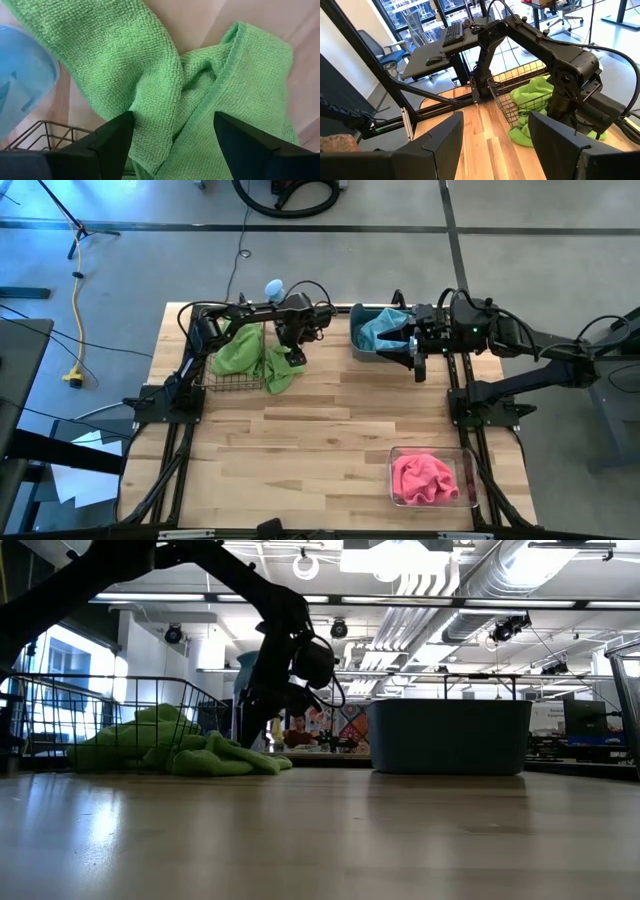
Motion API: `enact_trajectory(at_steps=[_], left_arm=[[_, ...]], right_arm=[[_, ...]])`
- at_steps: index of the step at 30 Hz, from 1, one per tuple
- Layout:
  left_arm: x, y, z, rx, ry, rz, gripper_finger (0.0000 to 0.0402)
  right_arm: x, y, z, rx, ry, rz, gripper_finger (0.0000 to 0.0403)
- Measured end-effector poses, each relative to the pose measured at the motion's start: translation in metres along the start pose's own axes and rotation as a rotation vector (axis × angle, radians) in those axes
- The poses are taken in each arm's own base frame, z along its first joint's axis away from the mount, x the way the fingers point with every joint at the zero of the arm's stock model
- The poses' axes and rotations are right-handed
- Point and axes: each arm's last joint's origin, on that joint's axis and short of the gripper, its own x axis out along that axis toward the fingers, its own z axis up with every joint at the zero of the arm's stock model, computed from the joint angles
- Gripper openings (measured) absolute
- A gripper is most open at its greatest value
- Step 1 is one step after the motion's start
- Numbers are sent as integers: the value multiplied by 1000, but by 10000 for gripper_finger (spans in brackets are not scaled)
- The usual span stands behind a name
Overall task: Sort microfiber towel by color & place in baskets
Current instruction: Put the green towel into the wire basket
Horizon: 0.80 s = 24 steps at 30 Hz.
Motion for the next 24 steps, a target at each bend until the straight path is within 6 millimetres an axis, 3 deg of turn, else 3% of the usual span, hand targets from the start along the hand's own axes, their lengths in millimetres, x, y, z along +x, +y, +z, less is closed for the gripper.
enact_trajectory(at_steps=[12,19,24], left_arm=[[0,-7,1,5,-5,0,264],[33,-14,-9,5,104,-19,264],[37,-16,-10,3,105,-15,264]], right_arm=[[0,0,0,3,1,0,220],[5,-1,-2,6,17,-5,220],[12,-2,-4,5,40,-12,220]])
